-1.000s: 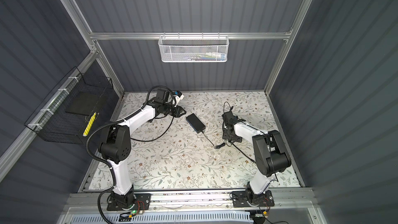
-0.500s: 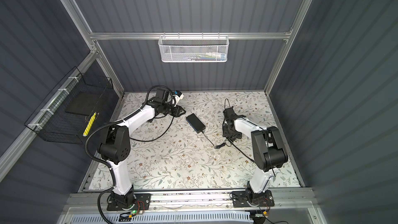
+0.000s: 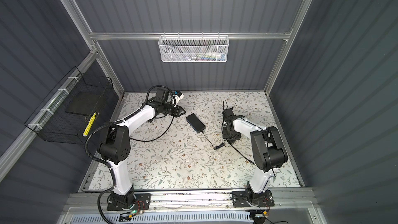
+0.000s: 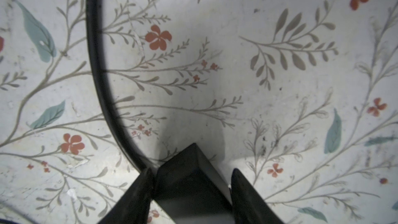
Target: Insert the plug into the switch port
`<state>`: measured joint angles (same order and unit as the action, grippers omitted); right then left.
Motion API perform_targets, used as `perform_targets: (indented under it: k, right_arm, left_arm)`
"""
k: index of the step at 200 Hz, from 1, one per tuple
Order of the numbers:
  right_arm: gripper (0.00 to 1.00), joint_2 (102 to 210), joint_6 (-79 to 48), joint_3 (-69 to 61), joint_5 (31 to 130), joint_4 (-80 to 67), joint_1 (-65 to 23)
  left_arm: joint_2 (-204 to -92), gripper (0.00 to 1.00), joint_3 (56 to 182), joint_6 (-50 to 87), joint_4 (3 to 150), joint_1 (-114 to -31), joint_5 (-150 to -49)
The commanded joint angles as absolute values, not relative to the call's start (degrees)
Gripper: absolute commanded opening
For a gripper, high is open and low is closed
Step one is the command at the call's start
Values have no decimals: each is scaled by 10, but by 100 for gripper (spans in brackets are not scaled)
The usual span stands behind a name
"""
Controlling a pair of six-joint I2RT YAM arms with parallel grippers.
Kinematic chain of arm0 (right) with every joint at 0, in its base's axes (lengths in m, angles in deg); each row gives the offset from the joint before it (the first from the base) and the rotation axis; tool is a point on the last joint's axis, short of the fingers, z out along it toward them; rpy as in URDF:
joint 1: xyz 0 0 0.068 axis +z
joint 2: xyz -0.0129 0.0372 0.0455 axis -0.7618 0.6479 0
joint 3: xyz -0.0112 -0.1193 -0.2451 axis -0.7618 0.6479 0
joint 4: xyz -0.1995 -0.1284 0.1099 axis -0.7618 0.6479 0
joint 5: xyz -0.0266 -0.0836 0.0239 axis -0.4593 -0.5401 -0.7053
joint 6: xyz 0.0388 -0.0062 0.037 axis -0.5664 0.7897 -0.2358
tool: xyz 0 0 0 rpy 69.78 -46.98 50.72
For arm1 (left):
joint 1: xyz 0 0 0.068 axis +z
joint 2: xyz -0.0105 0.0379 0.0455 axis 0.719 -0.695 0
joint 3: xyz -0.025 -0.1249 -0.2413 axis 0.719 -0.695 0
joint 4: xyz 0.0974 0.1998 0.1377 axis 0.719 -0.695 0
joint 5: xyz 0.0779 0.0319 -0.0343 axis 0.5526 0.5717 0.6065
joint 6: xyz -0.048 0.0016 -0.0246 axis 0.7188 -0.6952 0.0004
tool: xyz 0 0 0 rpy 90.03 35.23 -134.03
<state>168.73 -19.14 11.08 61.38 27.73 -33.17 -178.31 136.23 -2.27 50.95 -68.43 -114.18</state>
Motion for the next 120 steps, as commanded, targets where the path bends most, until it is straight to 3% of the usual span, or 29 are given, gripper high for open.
perform_targets:
  k: [1,40,84,120]
  right_arm:
    - [52,1692,-191,118,617,299,-327]
    - [49,1692,-193,123,616,307,-318]
    - [56,1672,-202,125,616,325,-311]
    - [54,1670,-219,140,632,315,-306]
  left_arm:
    - [-1777,35,1367,-36,498,-686,-1149]
    - [-1774,34,1361,-37,499,-686,-1148]
    - [-1775,34,1361,-37,502,-686,-1149]
    - [-1777,34,1362,-35,504,-686,-1152]
